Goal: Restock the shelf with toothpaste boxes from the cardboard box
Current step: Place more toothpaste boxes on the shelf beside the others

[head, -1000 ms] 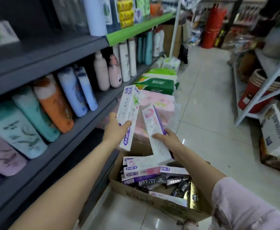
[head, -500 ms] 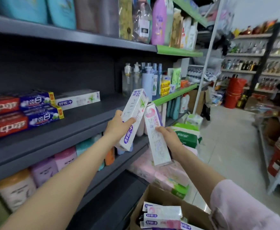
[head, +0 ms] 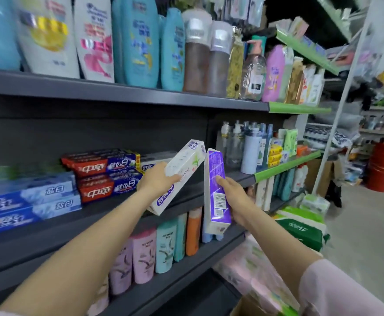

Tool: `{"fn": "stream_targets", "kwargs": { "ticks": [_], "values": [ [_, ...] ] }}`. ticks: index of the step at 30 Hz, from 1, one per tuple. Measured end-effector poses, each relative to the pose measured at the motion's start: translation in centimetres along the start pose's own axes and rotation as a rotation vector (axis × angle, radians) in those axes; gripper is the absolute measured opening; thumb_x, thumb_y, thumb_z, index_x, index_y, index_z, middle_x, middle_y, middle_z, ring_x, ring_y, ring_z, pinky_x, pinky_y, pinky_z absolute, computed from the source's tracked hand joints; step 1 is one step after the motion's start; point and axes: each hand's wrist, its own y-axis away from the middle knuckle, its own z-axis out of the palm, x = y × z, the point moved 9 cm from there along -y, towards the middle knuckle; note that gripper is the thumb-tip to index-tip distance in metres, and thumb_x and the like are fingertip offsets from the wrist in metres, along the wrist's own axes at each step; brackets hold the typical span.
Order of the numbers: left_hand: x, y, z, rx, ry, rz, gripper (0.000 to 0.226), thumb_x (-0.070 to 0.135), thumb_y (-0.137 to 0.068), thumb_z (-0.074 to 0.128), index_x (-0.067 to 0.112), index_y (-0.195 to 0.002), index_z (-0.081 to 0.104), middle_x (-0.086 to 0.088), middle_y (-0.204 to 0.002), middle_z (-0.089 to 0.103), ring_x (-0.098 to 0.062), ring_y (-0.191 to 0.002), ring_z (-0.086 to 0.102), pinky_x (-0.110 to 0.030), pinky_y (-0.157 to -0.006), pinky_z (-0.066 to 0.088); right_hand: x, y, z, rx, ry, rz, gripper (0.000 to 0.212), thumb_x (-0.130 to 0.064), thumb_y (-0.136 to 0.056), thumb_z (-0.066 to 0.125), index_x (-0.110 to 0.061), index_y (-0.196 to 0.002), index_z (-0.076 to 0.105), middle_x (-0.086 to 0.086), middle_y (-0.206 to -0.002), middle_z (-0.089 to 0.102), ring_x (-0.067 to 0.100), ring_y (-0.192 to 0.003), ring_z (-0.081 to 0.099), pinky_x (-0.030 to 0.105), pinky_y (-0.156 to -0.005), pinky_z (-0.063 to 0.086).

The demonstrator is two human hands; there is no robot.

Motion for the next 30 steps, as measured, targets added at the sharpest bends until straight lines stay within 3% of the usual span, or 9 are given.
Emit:
{"fn": "stream_targets", "kwargs": {
  "ticks": [2, 4, 6, 9, 12, 17, 20, 24, 30],
  "values": [
    [-0.2, -0.7, -0.5, 0.005, 0.032, 0.012, 0.028, 0.04, -0.083, 0.064, 0.025, -0.105, 0.056, 0.001, -0.098, 0.066, -0.023, -0.088, 0.064, -0.037, -0.081, 0.054, -0.3, -1.1, 0.8, 0.015, 0.023, -0.014, 0.024, -0.03, -0.094, 0.054, -0.009, -0.104, 0.054, 0.008, -0.083, 0.067, 0.019, -0.067, 0.065, 0.04, -0.08, 0.053],
    [-0.5, -1.7, -0.8, -0.003, 0.092, 0.006, 0.021, 0.038, -0.087, 0.061, 0.023, -0.102, 0.056, -0.001, -0.093, 0.064, -0.021, -0.081, 0.063, -0.029, -0.07, 0.051, -1.1, -2.1, 1.1, 0.048, 0.101, -0.04, 0.027, -0.03, -0.092, 0.057, -0.005, -0.103, 0.054, 0.009, -0.086, 0.067, 0.017, -0.067, 0.064, 0.029, -0.068, 0.054],
    [-1.5, -2.6, -0.8, -0.043, 0.276, -0.083, 0.033, 0.04, -0.09, 0.057, 0.013, -0.107, 0.06, -0.003, -0.087, 0.067, -0.018, -0.073, 0.063, -0.024, -0.06, 0.049, -1.6, -3.1, 1.2, 0.073, 0.174, -0.066, 0.028, -0.03, -0.09, 0.061, -0.003, -0.094, 0.055, 0.01, -0.088, 0.068, 0.016, -0.067, 0.065, 0.019, -0.057, 0.048],
    [-2.9, -2.9, 0.5, -0.206, 0.657, -0.298, 0.035, 0.041, -0.092, 0.056, 0.011, -0.108, 0.062, -0.003, -0.073, 0.068, -0.016, -0.057, 0.063, -0.025, -0.052, 0.049, -1.8, -4.2, 1.5, 0.082, 0.233, -0.071, 0.026, -0.034, -0.088, 0.062, -0.011, -0.077, 0.055, 0.006, -0.08, 0.069, 0.016, -0.068, 0.066, 0.019, -0.054, 0.043],
    [-3.3, -3.0, 1.5, -0.308, 0.778, -0.364, 0.025, 0.041, -0.091, 0.057, 0.018, -0.102, 0.062, -0.004, -0.071, 0.07, -0.014, -0.051, 0.065, -0.024, -0.048, 0.05, -1.6, -5.5, 2.5, 0.086, 0.211, -0.054, 0.03, -0.037, -0.087, 0.063, -0.008, -0.086, 0.057, 0.011, -0.089, 0.072, 0.022, -0.077, 0.07, 0.025, -0.064, 0.051],
    [-3.3, -3.3, 1.1, -0.258, 0.609, -0.299, 0.028, 0.038, -0.092, 0.057, 0.015, -0.108, 0.055, -0.004, -0.078, 0.069, -0.016, -0.063, 0.065, -0.028, -0.055, 0.052, -1.2, -6.0, 3.5, 0.094, 0.172, -0.008, 0.053, -0.044, -0.082, 0.065, -0.002, -0.112, 0.051, 0.011, -0.097, 0.07, 0.022, -0.081, 0.07, 0.029, -0.068, 0.054],
    [-2.7, -4.0, -0.5, -0.157, 0.443, -0.211, 0.038, 0.036, -0.09, 0.061, 0.015, -0.12, 0.051, -0.005, -0.087, 0.069, -0.017, -0.067, 0.065, -0.029, -0.06, 0.053, -1.9, -5.4, 2.8, 0.129, 0.203, -0.03, 0.048, -0.043, -0.083, 0.065, -0.005, -0.109, 0.051, 0.01, -0.097, 0.069, 0.021, -0.08, 0.069, 0.027, -0.063, 0.051],
    [-1.0, -6.4, -1.5, -0.001, 0.154, -0.105, 0.052, 0.038, -0.082, 0.069, 0.01, -0.121, 0.048, -0.006, -0.1, 0.063, -0.022, -0.083, 0.064, -0.03, -0.066, 0.051, -3.1, -5.2, 1.9, 0.145, 0.265, -0.119, 0.036, -0.041, -0.084, 0.065, -0.013, -0.103, 0.052, 0.007, -0.099, 0.068, 0.022, -0.086, 0.068, 0.035, -0.078, 0.053],
    [0.1, -11.6, 1.8, -0.026, -0.205, -0.047, 0.053, 0.038, -0.079, 0.072, 0.01, -0.122, 0.058, -0.009, -0.118, 0.064, -0.027, -0.102, 0.062, -0.037, -0.085, 0.052, -4.8, -8.0, 2.2, 0.08, 0.512, -0.207, 0.033, -0.036, -0.084, 0.066, -0.019, -0.11, 0.055, 0.002, -0.104, 0.066, 0.022, -0.091, 0.066, 0.03, -0.077, 0.048]
  ]
}}
